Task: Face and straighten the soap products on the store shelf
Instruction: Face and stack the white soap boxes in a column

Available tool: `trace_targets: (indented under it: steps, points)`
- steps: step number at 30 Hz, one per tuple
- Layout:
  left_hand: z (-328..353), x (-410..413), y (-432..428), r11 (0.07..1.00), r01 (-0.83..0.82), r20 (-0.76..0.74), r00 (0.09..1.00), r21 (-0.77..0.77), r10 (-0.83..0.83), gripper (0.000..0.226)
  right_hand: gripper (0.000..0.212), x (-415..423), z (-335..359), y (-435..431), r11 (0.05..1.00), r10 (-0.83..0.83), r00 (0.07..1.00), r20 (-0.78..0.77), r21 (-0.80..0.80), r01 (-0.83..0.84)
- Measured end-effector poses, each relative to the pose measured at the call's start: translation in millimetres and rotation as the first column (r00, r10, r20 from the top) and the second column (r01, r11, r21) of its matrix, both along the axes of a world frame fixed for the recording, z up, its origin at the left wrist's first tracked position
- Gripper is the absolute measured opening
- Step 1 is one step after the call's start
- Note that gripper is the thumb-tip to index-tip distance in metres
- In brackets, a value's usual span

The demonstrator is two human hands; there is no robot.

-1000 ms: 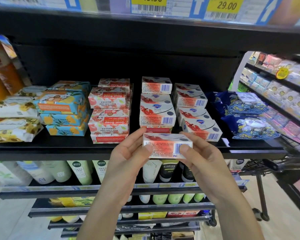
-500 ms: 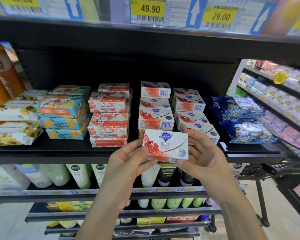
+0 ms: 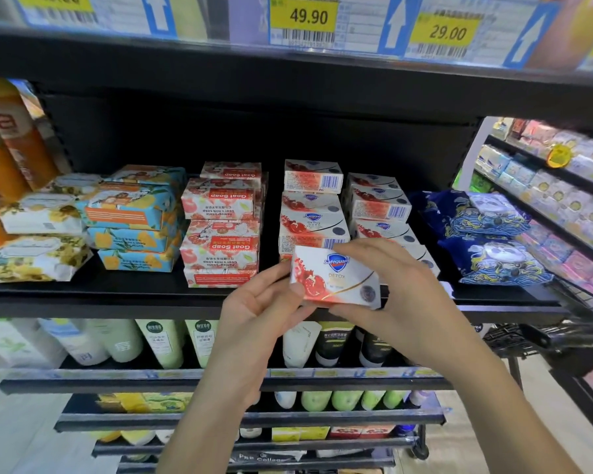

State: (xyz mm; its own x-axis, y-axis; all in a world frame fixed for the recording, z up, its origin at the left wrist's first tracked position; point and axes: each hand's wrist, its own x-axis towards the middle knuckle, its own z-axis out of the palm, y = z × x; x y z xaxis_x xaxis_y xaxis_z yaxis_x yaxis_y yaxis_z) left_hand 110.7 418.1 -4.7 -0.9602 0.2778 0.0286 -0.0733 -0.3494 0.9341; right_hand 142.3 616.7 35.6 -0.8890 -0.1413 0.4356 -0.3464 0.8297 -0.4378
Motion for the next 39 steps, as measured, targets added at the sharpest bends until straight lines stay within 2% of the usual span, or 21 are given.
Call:
trace_targets:
  steps: [4, 6, 8, 10, 12, 14, 22, 28, 39]
  points:
    - [0, -5, -4, 0.981, -0.066, -0.138, 0.990, -0.182, 0.041, 0.040, 0.065, -5, 23, 4, 0.999, 0.014, 1.000, 0.013, -0.031, -0.013]
    - [-6, -8, -6, 0.940, -0.105, -0.241, 0.970, -0.326, 0.025, 0.034, 0.063, -14, 34, 7, 0.998, 0.004, 1.000, -0.007, -0.055, -0.004]
    - [-14, -10, -6, 0.840, -0.214, -0.398, 0.918, -0.498, -0.002, 0.033, 0.062, -30, 44, 9, 0.996, -0.013, 1.000, -0.002, -0.091, 0.013]
    - [-23, -14, -2, 0.705, -0.362, -0.567, 0.821, -0.610, -0.069, 0.034, 0.061, -50, 55, 11, 0.992, -0.023, 0.999, 0.032, -0.125, 0.027]
    - [-31, -22, 2, 0.607, -0.446, -0.657, 0.734, -0.658, -0.173, 0.040, 0.060, -74, 62, 13, 0.993, -0.025, 0.999, 0.041, -0.111, 0.029]
    - [-40, -30, 6, 0.568, -0.476, -0.683, 0.695, -0.672, -0.226, 0.045, 0.059, -98, 64, 13, 0.997, -0.039, 0.999, 0.038, -0.071, 0.041]
    - [-56, -37, 11, 0.565, -0.541, -0.732, 0.657, -0.623, -0.179, 0.041, 0.058, -146, 50, 14, 0.992, -0.066, 0.996, 0.068, 0.116, 0.058]
    - [-59, -38, 11, 0.558, -0.582, -0.771, 0.611, -0.591, -0.178, 0.040, 0.056, -152, 43, 20, 0.996, -0.035, 0.993, 0.111, 0.085, 0.025]
    - [-60, -36, 9, 0.592, -0.520, -0.736, 0.648, -0.616, -0.196, 0.038, 0.049, -131, 36, 23, 0.999, 0.011, 0.998, 0.069, 0.041, -0.014]
